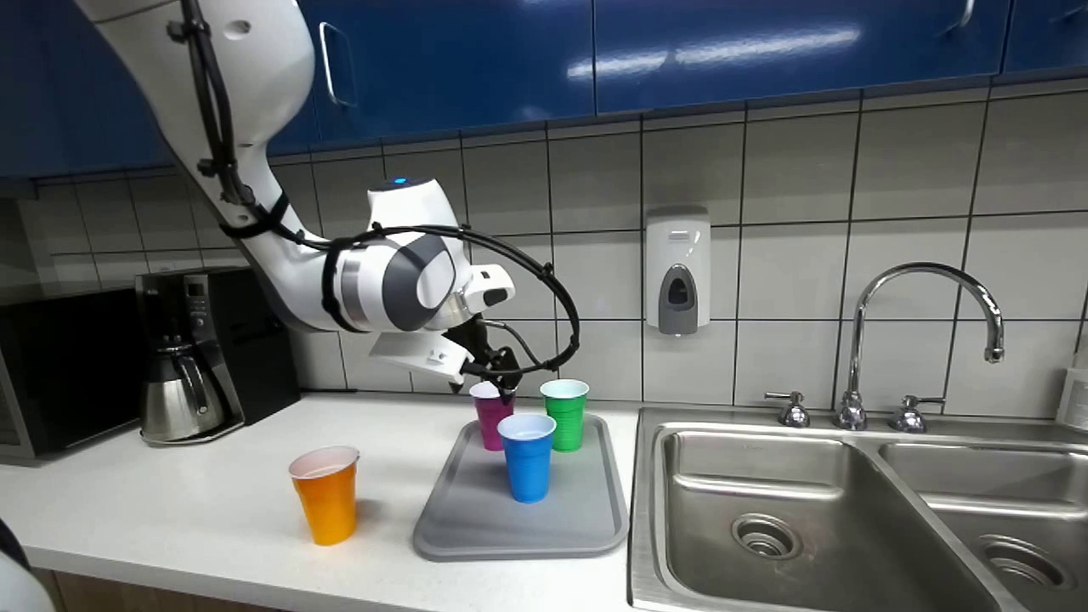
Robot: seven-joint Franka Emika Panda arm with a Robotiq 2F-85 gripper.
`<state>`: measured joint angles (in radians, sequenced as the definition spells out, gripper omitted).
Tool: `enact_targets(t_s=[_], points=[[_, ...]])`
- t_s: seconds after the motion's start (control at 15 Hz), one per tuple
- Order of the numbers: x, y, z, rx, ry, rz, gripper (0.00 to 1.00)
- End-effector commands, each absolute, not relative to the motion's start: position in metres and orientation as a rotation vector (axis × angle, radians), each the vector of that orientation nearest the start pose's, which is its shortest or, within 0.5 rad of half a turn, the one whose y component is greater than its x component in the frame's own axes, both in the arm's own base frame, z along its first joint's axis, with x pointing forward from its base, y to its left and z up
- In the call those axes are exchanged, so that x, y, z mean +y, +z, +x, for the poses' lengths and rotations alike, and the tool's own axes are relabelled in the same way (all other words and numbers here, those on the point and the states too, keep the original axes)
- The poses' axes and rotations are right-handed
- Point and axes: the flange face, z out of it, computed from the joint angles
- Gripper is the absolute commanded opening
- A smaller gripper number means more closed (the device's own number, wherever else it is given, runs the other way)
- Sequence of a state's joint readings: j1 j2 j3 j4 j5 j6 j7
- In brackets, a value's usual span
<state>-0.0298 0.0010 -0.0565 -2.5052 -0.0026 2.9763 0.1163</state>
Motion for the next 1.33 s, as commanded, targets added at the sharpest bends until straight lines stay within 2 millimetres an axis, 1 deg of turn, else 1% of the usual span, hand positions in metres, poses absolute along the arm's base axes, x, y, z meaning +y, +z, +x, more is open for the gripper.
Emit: enact_targets(t_s=[0.0,0.2,0.6,0.87,1.27], points=[[-0.055,0.323,0.522,0.298,-0.721,-3.067,1.00],[-0.059,0.312,0.532,0.287,-0.694,-3.089,1.00],[-0.055,0.290,0.549,0.273,-0.637,-3.105,1.00],[-0.056,0.281,0.556,0.269,-0.616,-3.112,1.00],[-0.057,0.274,0.559,0.268,-0.599,-3.119,1.00]])
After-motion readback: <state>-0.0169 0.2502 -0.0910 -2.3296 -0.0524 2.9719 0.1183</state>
